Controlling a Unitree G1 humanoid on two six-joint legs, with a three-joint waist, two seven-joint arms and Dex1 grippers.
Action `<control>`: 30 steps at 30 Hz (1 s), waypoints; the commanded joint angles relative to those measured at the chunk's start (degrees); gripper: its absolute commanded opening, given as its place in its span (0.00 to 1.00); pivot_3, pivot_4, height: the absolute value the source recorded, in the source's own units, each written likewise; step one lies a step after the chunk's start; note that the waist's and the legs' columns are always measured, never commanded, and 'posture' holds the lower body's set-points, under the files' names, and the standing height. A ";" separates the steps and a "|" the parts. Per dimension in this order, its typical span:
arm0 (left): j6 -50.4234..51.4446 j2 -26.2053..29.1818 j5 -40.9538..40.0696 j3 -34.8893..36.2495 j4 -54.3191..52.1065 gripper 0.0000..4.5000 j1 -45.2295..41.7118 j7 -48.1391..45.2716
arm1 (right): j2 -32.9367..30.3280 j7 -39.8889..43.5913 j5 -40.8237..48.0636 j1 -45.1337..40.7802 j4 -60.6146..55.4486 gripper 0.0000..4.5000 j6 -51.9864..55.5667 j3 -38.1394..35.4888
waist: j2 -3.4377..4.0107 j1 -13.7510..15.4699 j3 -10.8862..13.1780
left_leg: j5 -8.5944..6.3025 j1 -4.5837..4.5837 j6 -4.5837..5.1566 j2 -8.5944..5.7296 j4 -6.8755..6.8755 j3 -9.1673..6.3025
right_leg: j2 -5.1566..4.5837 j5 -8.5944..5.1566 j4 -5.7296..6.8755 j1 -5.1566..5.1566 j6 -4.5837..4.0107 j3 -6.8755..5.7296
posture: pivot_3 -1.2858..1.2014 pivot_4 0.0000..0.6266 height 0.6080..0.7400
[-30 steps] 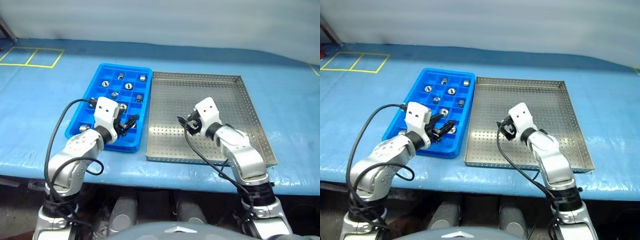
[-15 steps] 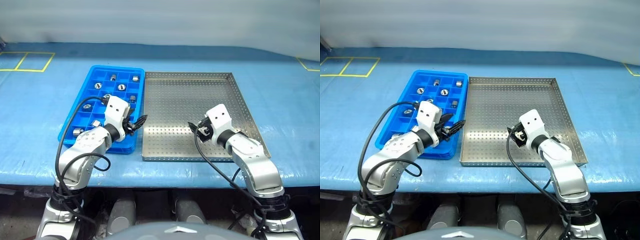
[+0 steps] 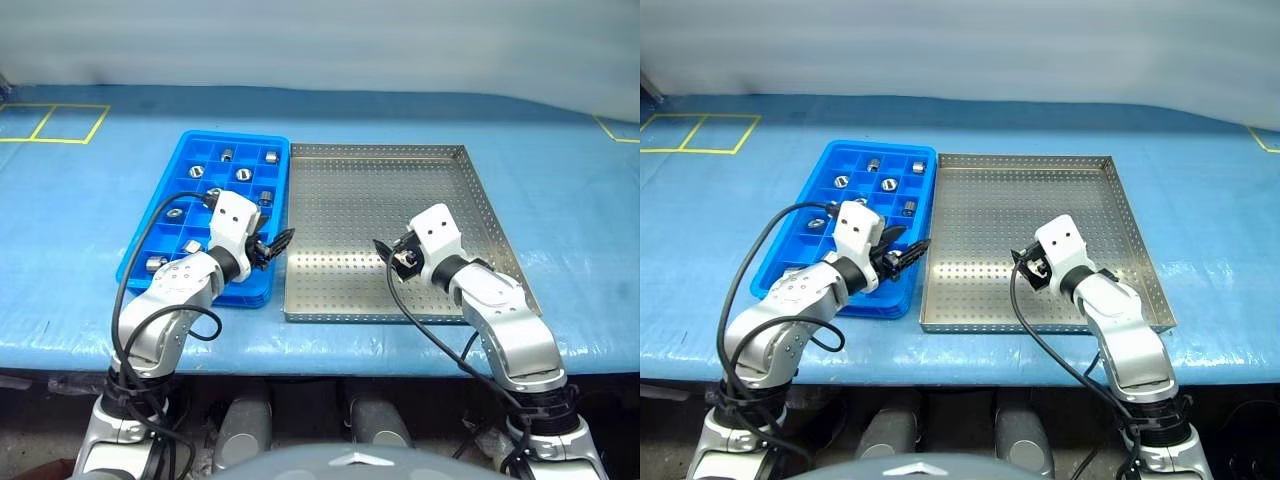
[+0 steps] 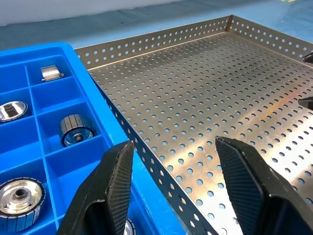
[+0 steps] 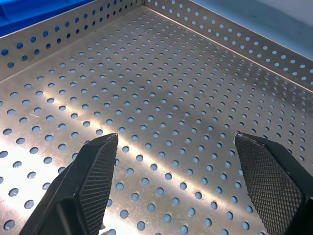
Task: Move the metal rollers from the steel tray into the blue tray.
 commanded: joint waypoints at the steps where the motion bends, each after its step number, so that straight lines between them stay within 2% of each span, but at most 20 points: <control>1: -1.23 0.44 0.23 0.18 0.21 0.65 -1.31 -0.89 | 0.05 -0.13 0.88 0.71 -2.20 0.89 -0.37 -1.30 | 0.00 -0.05 0.00 | 0.00 0.00 0.00 0.00 0.00 0.00 | 0.00 0.00 0.00 0.00 0.00 0.00 | 0.52 0.24 1.00; 7: -2.10 0.45 0.07 0.68 0.06 0.65 -0.26 -1.54 | -1.79 2.09 2.98 1.96 -3.45 0.89 -0.61 -2.71 | 0.00 -0.56 0.00 | 0.00 0.00 0.00 0.00 0.01 0.00 | 0.00 0.01 0.00 0.00 0.01 0.01 | 0.52 0.24 1.00; 14: -4.90 1.15 0.92 1.87 1.30 0.65 0.28 -1.86 | 0.18 -3.49 0.82 0.95 -0.86 0.89 -4.10 -5.78 | 0.00 -0.75 0.00 | 0.00 0.02 0.00 0.00 0.03 0.01 | 0.01 0.01 0.03 0.00 0.01 0.02 | 0.52 0.24 1.00; 23: -4.20 0.63 0.59 2.41 -1.84 0.65 0.96 -0.09 | 0.70 -0.80 2.57 -2.70 3.85 0.89 -5.78 -3.69 | 0.00 -0.54 0.00 | 0.00 0.04 0.01 0.01 0.03 0.01 | 0.02 0.02 0.06 0.03 0.02 0.03 | 0.55 0.24 1.00; 30: -1.60 2.33 0.51 4.00 -2.78 0.65 1.80 1.18 | 3.62 -2.79 2.18 -2.64 4.39 0.89 -7.92 -3.11 | 0.00 0.18 0.00 | 0.00 0.01 0.01 0.00 0.00 0.00 | 0.02 0.02 0.04 0.00 0.02 0.03 | 0.56 0.24 1.00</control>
